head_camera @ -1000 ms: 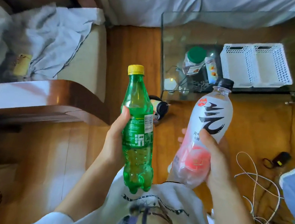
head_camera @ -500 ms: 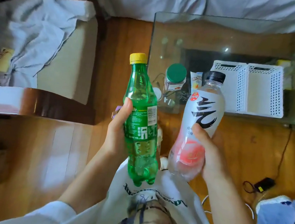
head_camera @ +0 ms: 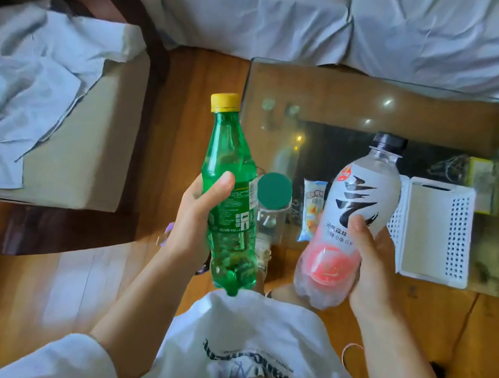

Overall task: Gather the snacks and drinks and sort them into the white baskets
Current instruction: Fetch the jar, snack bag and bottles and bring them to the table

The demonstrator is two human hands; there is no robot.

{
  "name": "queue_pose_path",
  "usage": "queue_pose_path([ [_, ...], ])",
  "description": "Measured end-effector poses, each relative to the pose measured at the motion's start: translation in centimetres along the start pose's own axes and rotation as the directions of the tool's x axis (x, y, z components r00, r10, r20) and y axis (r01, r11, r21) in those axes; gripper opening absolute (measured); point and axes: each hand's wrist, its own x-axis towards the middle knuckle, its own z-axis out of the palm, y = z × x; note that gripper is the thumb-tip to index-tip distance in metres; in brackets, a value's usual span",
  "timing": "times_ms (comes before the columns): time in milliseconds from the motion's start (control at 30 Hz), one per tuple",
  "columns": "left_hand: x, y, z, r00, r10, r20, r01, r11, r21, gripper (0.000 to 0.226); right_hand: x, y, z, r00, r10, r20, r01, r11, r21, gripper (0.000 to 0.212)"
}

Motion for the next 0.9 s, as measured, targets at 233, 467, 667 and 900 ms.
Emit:
queue_pose_path([
  [233,9.6,0.4,3.7,0.977,0.199,-0.071,-0.19,0.975,0.118,0.044,11.0,-0.7,-2.5,0.985,-0.141,-0.096,0.117,0.969,-0.216,0.075],
  [467,17.8,-3.3,5.3,0.929,0.365,-0.056,-0.328,0.885,0.33,0.071,20.9,1.2,-1.9,0.977,-0.211,0.018,0.2,0.893,-0.404,0.085],
  [667,23.6,-8.7,5.6,0.937,0.35,-0.018,-0.291,0.806,0.516,0.073,27.6,5.5,-2.3,0.959,-0.252,0.126,0.278,0.776,-0.566,0.071],
  [900,27.5,-13.4,4.7,0.976,0.208,-0.066,-0.131,0.8,0.586,0.071,32.3,9.6,-2.9,0.913,-0.31,0.266,0.398,0.525,-0.752,0.059],
])
